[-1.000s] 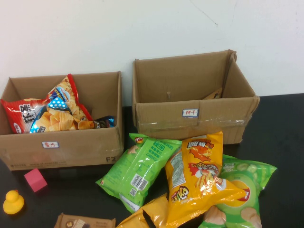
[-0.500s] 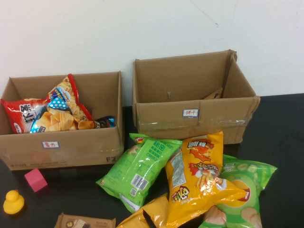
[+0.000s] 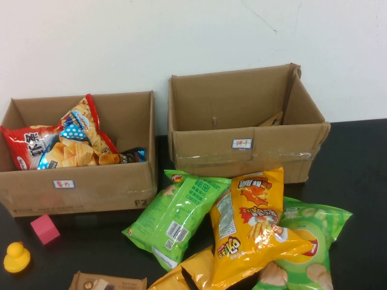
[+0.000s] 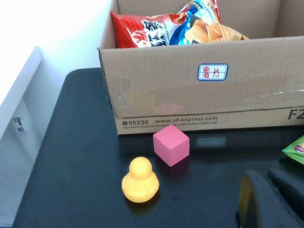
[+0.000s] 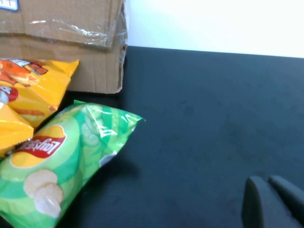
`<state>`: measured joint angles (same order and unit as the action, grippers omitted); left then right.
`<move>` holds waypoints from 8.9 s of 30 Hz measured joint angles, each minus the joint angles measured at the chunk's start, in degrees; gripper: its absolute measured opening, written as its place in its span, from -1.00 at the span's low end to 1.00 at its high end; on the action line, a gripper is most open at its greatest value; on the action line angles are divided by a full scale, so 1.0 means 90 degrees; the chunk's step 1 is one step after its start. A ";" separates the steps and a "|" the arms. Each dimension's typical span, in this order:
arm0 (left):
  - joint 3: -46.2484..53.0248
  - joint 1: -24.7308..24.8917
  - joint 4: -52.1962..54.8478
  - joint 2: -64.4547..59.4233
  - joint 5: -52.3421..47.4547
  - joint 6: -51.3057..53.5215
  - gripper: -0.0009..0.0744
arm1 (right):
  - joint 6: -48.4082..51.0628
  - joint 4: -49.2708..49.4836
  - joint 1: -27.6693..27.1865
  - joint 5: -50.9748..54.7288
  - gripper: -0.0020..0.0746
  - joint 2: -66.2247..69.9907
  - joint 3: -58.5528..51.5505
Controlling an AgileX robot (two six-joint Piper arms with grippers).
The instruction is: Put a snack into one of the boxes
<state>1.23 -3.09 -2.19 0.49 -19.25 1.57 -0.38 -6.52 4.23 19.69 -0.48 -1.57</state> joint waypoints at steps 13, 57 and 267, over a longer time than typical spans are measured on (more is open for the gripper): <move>0.0000 0.0000 0.0000 0.0000 0.0000 0.0000 -0.98 | -0.0269 -0.0089 0.0000 0.0009 -0.95 0.0147 0.1934; 0.0000 0.0000 0.0000 0.0000 -0.0007 0.0000 -0.98 | 0.3225 0.1885 0.3040 0.0647 0.84 1.0778 0.6537; -0.0011 0.0000 0.0000 0.0000 -0.0007 0.0000 -0.98 | 0.0868 -0.0532 0.4372 0.1960 -0.32 1.1555 0.9824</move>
<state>1.13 -3.09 -2.19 0.49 -19.32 1.57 7.43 -11.31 43.57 37.33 103.51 86.85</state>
